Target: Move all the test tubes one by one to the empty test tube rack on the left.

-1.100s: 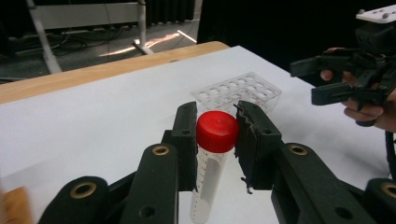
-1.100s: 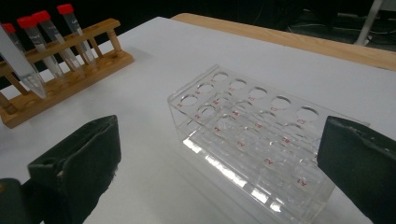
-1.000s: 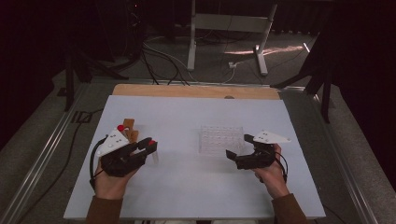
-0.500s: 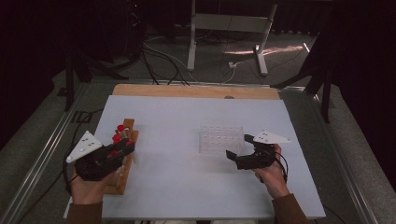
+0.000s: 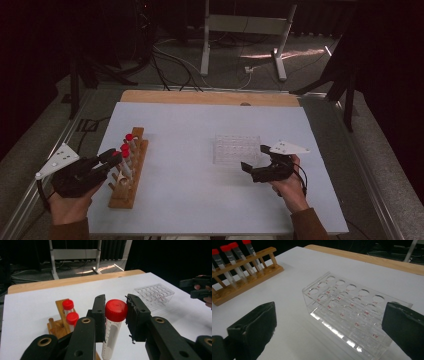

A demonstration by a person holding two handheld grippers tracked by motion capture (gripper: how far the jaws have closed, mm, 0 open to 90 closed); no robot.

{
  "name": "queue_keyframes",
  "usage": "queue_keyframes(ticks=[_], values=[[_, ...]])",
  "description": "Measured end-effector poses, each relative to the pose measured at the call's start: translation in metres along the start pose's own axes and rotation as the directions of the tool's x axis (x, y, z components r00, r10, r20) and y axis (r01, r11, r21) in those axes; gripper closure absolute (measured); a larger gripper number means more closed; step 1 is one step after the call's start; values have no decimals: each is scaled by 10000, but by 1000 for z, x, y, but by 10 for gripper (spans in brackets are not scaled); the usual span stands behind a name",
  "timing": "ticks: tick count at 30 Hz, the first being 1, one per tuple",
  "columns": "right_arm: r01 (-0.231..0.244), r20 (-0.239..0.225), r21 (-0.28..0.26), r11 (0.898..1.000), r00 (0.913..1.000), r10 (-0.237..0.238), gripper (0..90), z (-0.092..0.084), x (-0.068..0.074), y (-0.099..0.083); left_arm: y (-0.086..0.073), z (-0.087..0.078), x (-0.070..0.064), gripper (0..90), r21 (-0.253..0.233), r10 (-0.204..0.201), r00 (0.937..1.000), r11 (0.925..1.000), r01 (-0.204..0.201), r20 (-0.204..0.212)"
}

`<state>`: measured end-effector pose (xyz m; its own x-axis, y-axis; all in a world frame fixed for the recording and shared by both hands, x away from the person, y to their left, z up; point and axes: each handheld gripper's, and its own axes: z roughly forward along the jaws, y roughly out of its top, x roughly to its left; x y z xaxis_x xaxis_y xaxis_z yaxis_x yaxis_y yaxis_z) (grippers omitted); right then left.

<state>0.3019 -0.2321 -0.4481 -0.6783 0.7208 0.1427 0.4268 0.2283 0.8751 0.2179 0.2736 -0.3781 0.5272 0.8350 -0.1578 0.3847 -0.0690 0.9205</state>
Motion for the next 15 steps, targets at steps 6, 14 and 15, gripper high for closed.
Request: queue_keyframes(ticks=[6,14,15], values=[[-54,18,-68,10000,10000,54,0,-2,-1,0,-5,-3,5,712,121,45,9998,9999,-48,172],[-22,-9,-13,10000,10000,22,0,-1,0,0,-7,-11,8,712,126,70,9997,9999,-73,228],[-26,-9,-18,10000,10000,26,0,-1,0,0,-7,-11,9,712,124,59,9997,9999,-61,228]])
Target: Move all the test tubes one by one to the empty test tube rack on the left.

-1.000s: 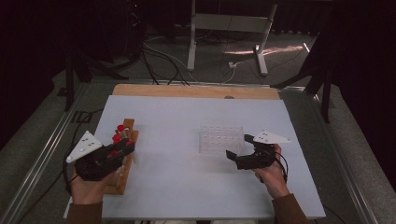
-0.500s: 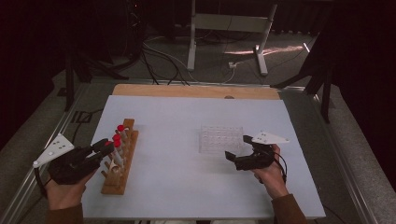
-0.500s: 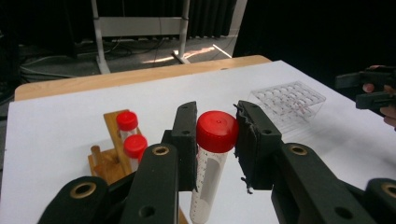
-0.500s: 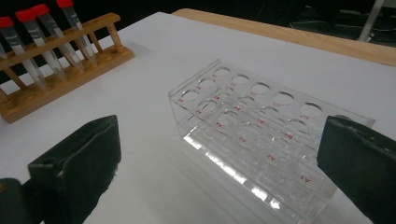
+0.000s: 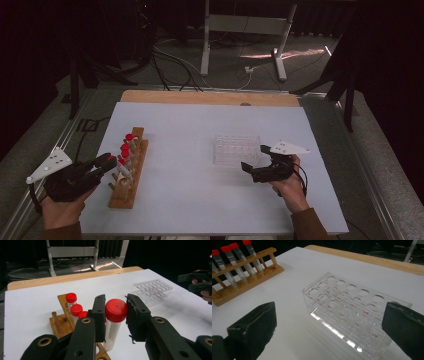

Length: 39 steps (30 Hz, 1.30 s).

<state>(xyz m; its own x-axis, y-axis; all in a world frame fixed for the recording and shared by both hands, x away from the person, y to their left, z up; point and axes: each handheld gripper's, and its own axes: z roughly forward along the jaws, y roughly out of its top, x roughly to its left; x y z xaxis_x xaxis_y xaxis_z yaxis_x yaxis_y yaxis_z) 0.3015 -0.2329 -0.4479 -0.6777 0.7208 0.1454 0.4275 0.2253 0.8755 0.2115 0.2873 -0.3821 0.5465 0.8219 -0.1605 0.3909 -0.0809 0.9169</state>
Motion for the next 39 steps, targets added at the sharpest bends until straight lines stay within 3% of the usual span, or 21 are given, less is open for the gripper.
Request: queue_keyframes(ticks=[10,17,25,39], values=[[-24,3,-5,10000,10000,24,0,0,-1,0,3,-13,3,713,-190,7,9998,9998,-11,-211],[2,-24,5,10000,10000,-2,0,0,0,0,-7,0,6,712,346,34,9999,9994,-29,-139],[-10,-20,-34,10000,10000,10,0,-1,0,0,-31,19,16,712,771,9,9997,9970,-27,231],[5,-16,-107,9999,10000,-5,0,-2,0,0,-45,25,20,709,1086,39,9994,9941,-75,332]])
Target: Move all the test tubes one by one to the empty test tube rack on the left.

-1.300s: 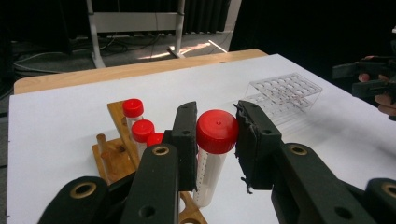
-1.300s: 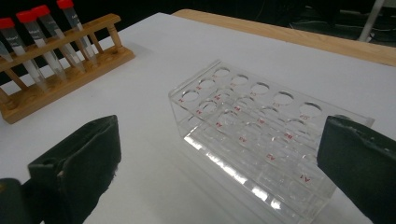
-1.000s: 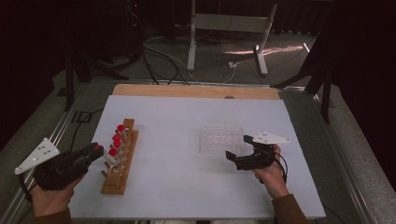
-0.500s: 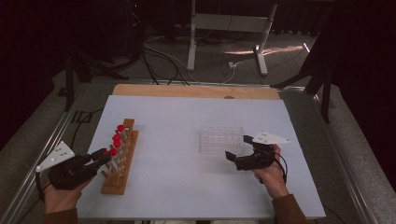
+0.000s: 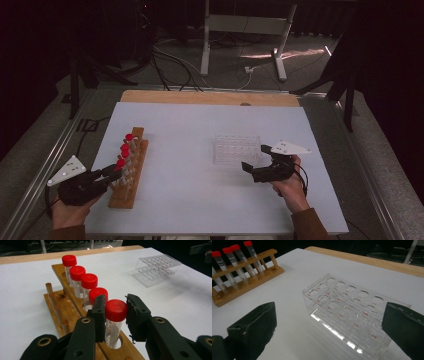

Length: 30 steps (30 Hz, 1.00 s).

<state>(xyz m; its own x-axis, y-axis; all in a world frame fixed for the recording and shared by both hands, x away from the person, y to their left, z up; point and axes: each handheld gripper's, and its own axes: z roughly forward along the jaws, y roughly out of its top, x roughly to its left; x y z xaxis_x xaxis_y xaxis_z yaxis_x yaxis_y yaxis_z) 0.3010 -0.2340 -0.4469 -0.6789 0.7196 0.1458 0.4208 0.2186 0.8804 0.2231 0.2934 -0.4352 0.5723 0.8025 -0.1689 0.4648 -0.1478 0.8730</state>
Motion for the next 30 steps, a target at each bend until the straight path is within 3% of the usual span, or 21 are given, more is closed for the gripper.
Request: queue_keyframes(ticks=[7,22,26,30], values=[[9,21,-59,10000,10000,-9,0,-1,0,0,-5,0,3,709,-37,-133,9999,9999,133,84],[75,-36,-63,10000,10000,-75,0,0,1,0,-8,-3,3,698,-79,104,9995,9999,-102,292],[61,-42,-65,10000,10000,-62,0,0,1,0,-7,-3,2,619,-229,57,9996,9997,-51,262],[47,-46,-76,10000,10000,-47,0,-1,1,-1,-4,-4,1,475,-530,-25,9999,9986,30,100]])
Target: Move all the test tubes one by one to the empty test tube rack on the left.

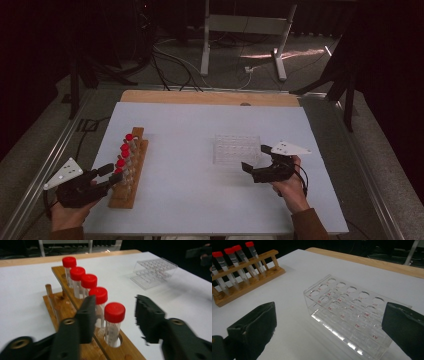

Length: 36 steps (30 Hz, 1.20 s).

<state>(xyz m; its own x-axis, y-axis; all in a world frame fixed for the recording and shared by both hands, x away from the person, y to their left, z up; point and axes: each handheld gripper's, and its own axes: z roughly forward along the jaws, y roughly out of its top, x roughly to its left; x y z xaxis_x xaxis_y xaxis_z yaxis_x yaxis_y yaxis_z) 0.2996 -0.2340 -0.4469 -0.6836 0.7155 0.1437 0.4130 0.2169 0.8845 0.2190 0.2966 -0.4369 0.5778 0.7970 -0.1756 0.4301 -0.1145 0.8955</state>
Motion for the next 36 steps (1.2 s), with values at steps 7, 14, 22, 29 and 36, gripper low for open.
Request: queue_keyframes(ticks=[7,14,22,29,36], values=[[-29,22,-63,10000,10000,29,0,-1,-1,-1,9,1,-8,248,-758,-253,9990,9969,225,-363],[-27,9,-372,9993,10000,27,0,-5,-2,-3,23,5,-19,107,-1573,-240,9948,9875,82,-993],[49,266,-931,9956,9996,-24,0,-18,-5,-8,32,17,-23,13,-2047,-420,9896,9787,131,-1375],[151,859,-1417,9898,9963,-29,0,-41,-11,-20,31,31,-26,6,-1985,-310,9824,9801,-64,-1844],[22,1221,-1770,9842,9923,198,0,-59,-22,-28,27,38,-26,6,-1860,-336,9799,9825,-36,-1965]])
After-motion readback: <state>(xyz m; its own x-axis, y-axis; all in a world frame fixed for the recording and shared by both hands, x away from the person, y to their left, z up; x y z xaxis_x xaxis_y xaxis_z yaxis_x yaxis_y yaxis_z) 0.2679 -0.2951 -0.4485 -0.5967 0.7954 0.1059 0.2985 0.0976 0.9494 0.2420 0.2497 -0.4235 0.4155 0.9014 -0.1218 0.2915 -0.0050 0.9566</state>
